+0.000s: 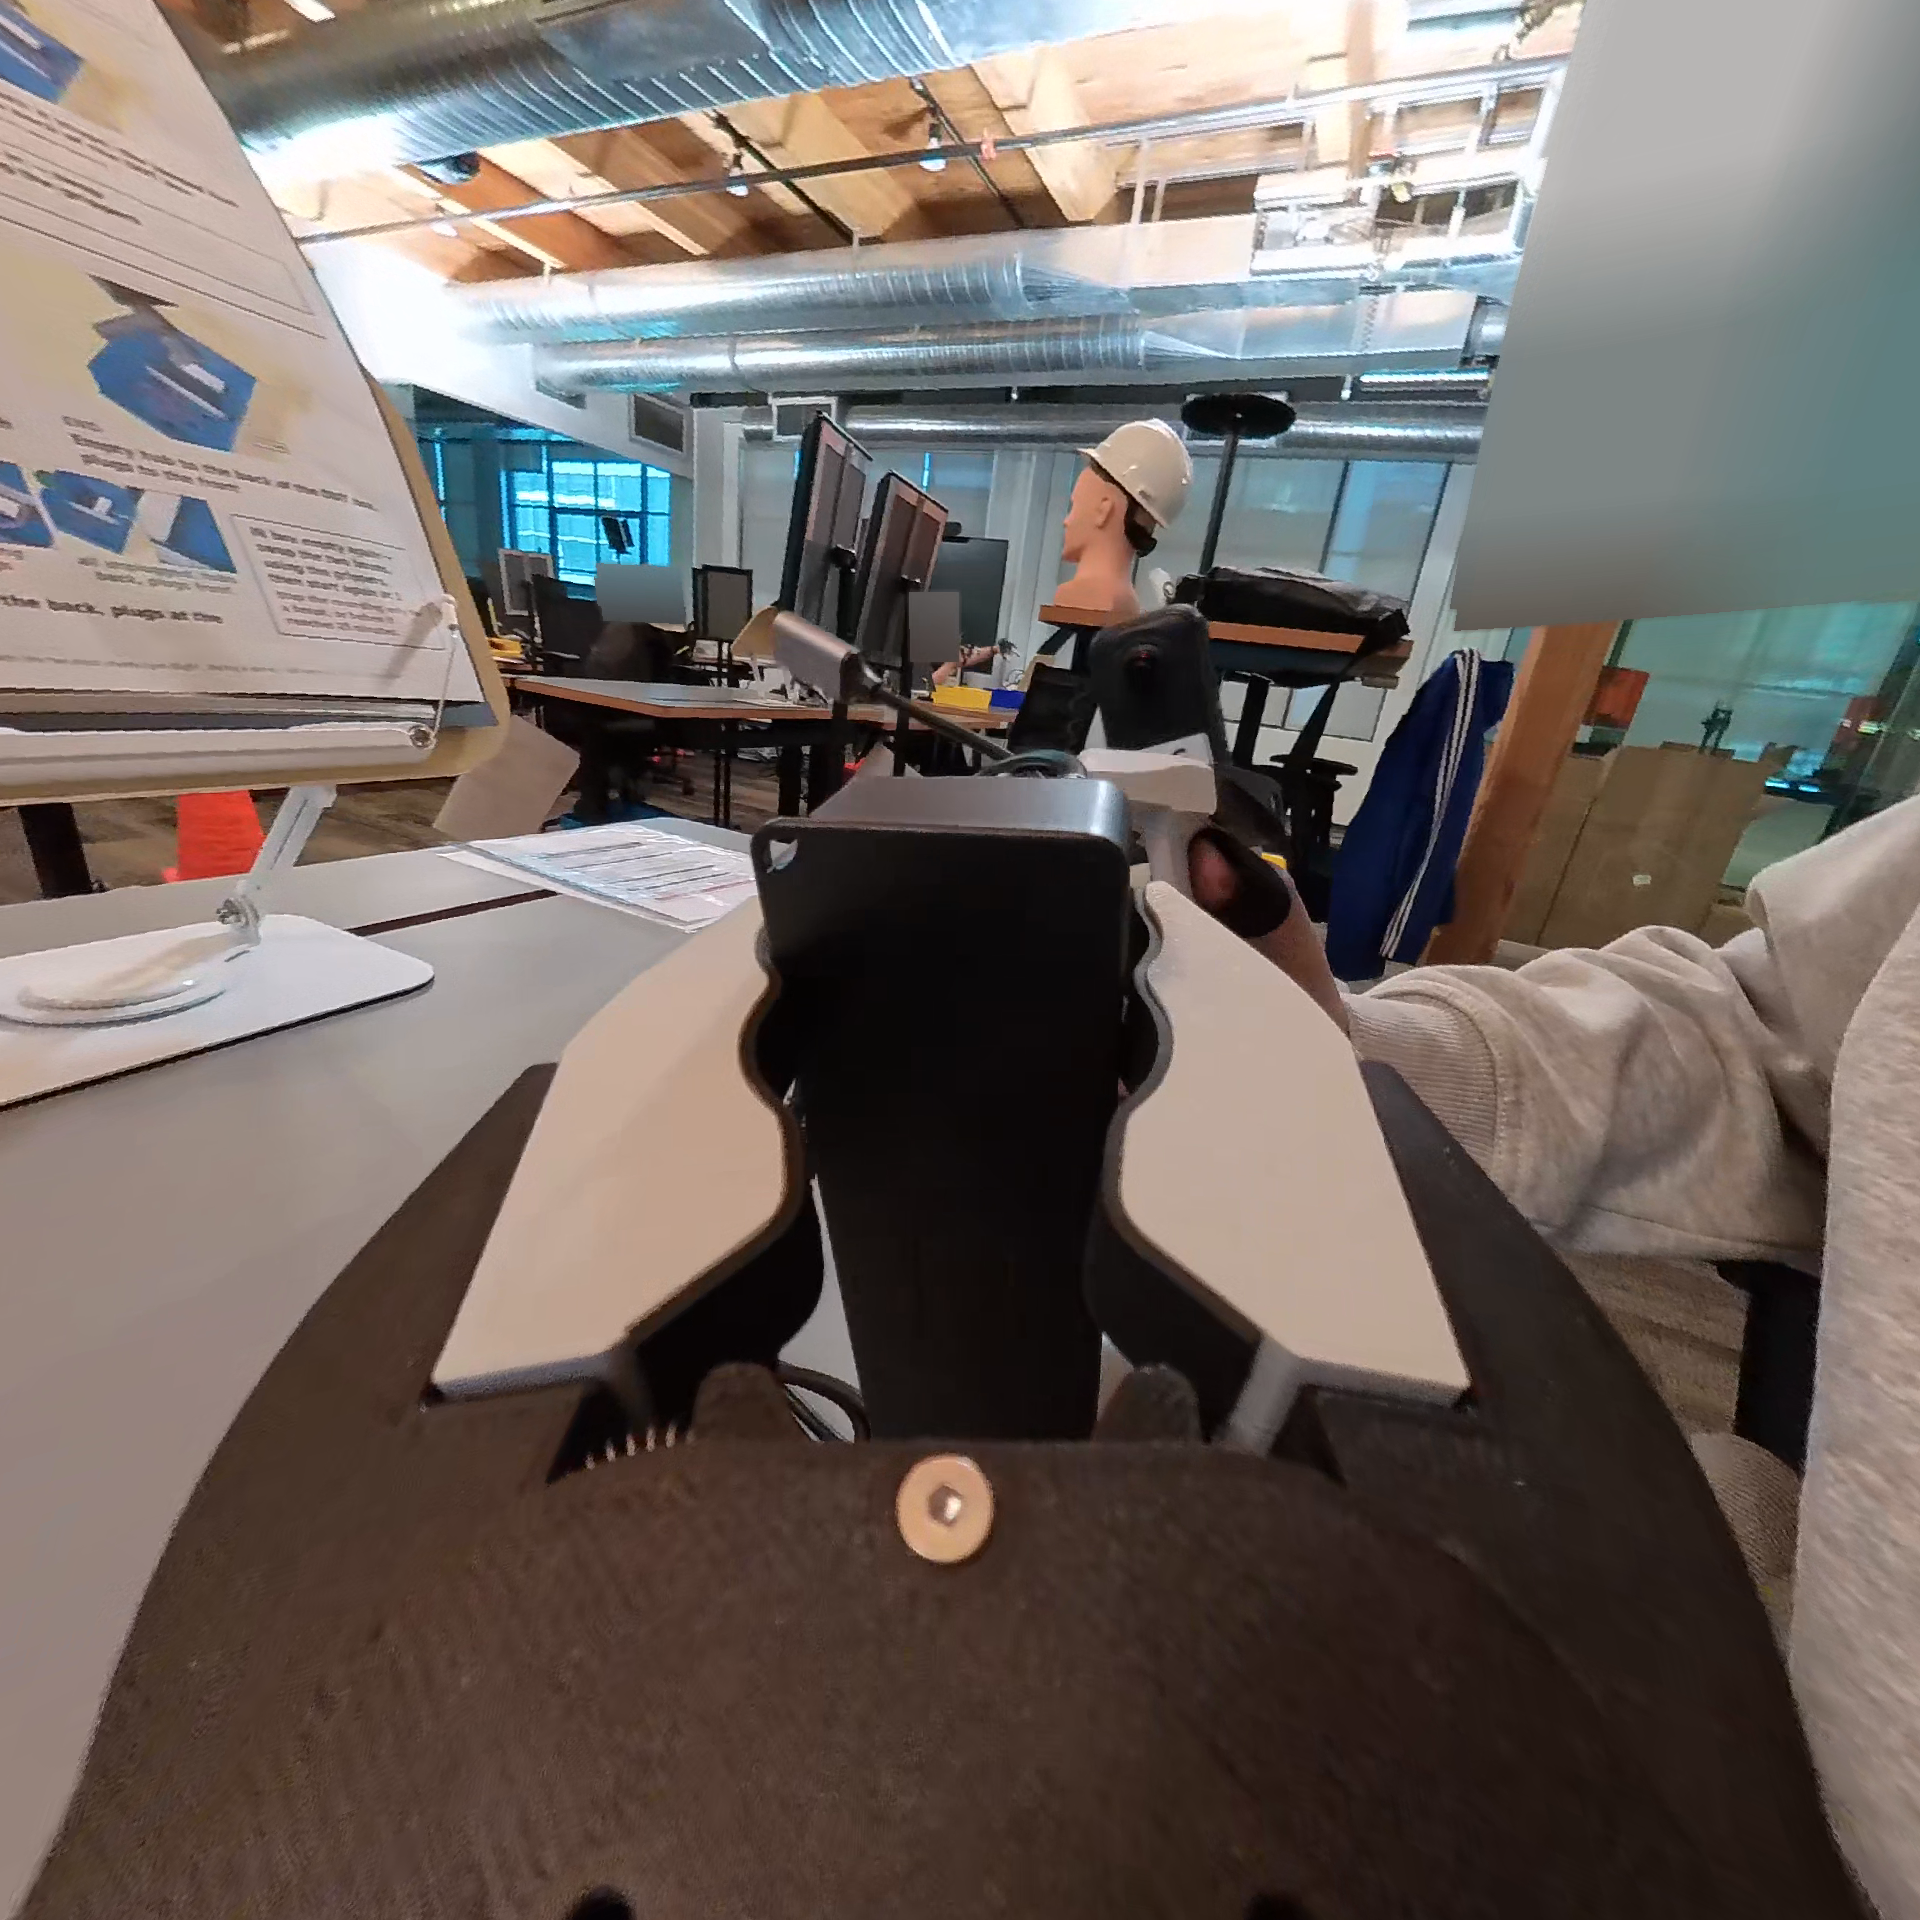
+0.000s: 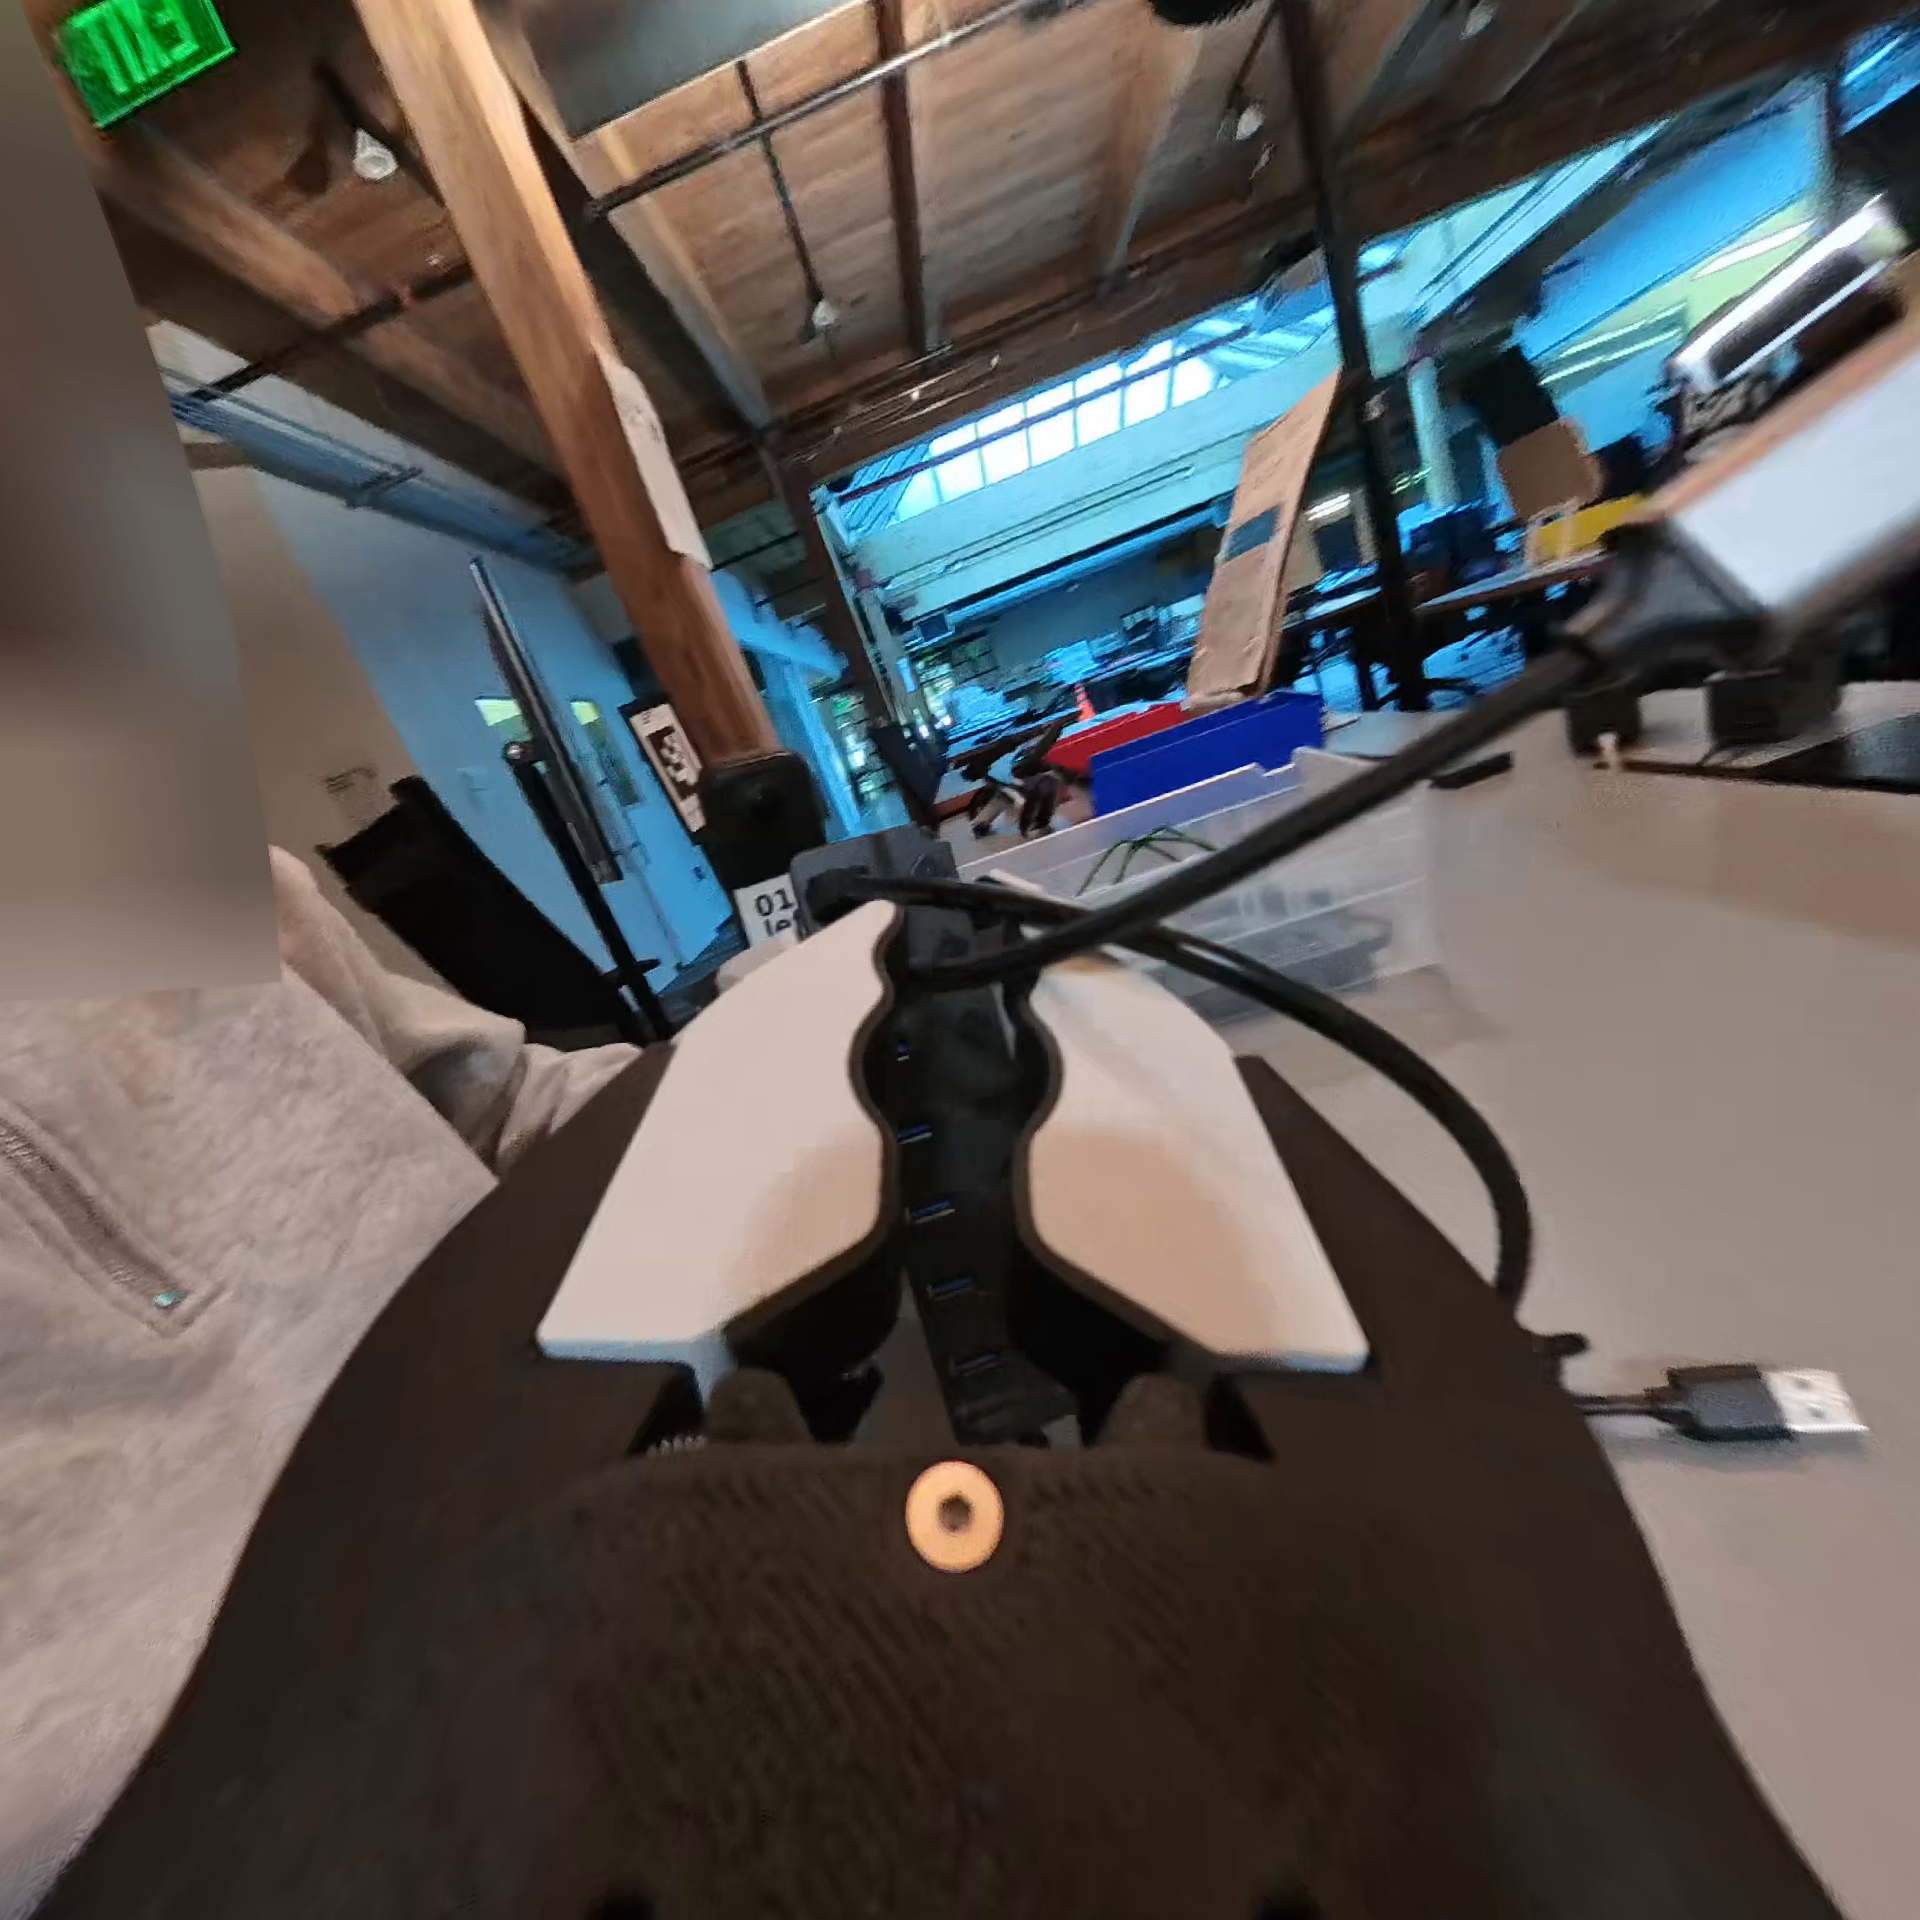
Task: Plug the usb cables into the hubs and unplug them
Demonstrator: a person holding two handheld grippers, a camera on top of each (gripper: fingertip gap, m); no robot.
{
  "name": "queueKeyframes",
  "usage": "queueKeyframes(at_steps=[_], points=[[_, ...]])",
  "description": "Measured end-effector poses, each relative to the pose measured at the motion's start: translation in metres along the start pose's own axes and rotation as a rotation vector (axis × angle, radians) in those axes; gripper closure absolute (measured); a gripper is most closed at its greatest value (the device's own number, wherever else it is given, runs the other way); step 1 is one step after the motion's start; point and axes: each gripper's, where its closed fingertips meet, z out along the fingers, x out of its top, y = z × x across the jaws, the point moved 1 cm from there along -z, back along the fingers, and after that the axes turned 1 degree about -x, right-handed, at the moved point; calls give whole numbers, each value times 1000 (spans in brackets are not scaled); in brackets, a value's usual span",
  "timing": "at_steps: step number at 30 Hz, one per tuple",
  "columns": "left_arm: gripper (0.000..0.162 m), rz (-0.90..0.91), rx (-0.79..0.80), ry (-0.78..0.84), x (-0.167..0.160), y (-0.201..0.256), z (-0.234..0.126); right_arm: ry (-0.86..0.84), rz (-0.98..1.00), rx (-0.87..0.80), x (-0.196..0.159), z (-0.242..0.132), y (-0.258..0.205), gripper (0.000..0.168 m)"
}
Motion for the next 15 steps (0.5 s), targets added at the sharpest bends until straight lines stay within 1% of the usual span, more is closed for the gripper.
queueKeyframes(at_steps=[6, 10, 15], points=[[98, -20, 20, 8, 0, -4, -1, 4, -46, -64, 3, -3, 6, 150], [98, -34, 25, 11, 0, -6, -1, 10, 52, -21, 0, -2, 10, 150], [99, -59, 32, 22, 0, -10, -3, 23, 157, 24, -6, 2, 13, 139]])
